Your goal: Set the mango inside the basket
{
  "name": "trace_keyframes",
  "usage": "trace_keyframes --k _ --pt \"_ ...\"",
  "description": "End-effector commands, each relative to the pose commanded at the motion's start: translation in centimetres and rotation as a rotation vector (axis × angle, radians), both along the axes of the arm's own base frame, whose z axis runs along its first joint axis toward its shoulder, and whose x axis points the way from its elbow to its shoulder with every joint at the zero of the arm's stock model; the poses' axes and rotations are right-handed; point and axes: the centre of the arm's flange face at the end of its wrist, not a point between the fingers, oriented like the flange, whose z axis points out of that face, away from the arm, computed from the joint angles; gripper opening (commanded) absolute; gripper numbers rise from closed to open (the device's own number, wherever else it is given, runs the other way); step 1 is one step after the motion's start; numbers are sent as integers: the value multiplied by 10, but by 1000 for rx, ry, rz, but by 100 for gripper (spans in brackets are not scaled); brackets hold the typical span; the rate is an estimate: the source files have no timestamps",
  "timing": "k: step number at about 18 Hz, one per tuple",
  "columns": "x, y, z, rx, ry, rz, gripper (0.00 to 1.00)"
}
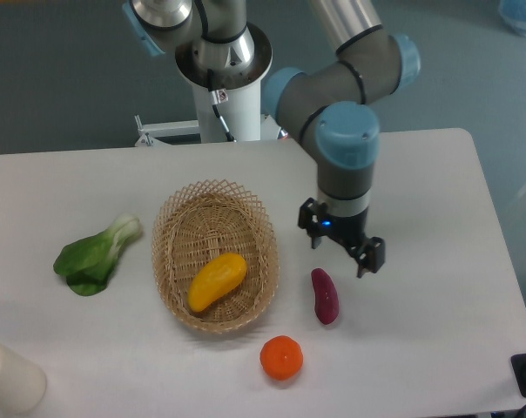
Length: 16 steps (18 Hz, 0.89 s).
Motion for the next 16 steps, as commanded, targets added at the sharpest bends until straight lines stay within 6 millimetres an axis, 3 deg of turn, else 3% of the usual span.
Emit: trace_keyframes --k 4,8,16 --pt "-43 -43 -10 -29 5 -85 100" --pt "-64 -66 -16 -42 3 -125 100" --pt "-68 -64 -20 -20 -9 -105 100"
